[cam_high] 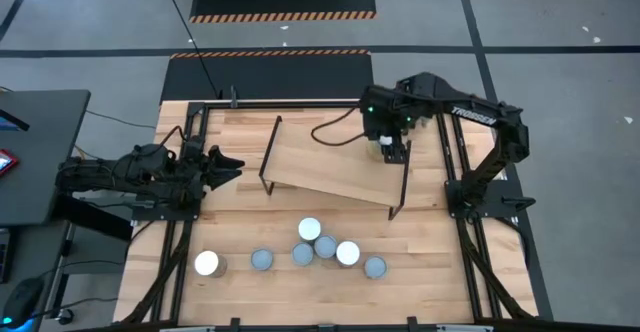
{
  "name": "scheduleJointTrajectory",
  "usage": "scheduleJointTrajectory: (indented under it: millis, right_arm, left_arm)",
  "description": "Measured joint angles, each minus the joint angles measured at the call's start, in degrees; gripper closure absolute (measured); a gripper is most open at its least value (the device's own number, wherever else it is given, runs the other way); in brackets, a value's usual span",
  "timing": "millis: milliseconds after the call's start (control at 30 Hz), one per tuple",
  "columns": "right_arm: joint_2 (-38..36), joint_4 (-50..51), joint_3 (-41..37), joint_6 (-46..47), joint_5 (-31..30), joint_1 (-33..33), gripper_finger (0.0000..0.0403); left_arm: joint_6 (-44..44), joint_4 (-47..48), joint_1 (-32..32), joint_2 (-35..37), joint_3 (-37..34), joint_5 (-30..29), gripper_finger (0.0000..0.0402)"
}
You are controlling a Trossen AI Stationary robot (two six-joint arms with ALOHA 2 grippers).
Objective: Pick and place cans onto a shelf
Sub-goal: Put the canned carrots on the shelf
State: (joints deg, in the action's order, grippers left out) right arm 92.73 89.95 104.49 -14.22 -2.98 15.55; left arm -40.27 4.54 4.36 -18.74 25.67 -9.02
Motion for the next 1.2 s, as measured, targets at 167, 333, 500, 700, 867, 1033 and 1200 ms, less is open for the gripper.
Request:
scheduleJointTrajectory:
  millis: [167,333,500,700,867,1033,1200]
  right_arm:
    - [0.0,0.1,-1.8,-0.1,1.3,1.4,0.0080]
    - [-0.5,0.0,-3.2,-0.1,1.0,1.4,0.0080]
    - [-2.8,0.1,-6.6,-0.1,1.0,3.3,0.0080]
    - [-3.9,0.0,-8.5,0.0,0.5,3.9,0.0075]
    - [-4.2,-0.4,-10.6,0.0,1.0,4.2,0.0058]
    - [-4.0,0.3,-11.0,-0.2,1.0,4.1,0.0028]
    - [-4.1,0.2,-11.0,0.4,-0.5,3.5,0.0006]
  left_arm:
    - [0.0,0.1,0.0,0.0,0.0,0.0,0.0184]
    - [0.0,0.3,0.0,0.0,0.0,0.0,0.0184]
    - [0.0,0.7,0.0,0.0,0.0,0.0,0.0185]
    - [0.4,1.4,0.0,0.0,0.0,0.0,0.0185]
    - [0.4,1.4,0.0,0.0,0.0,0.0,0.0184]
    - [0.4,1.4,0.0,0.0,0.0,0.0,0.0184]
    - [0.4,1.4,0.0,0.0,0.0,0.0,0.0184]
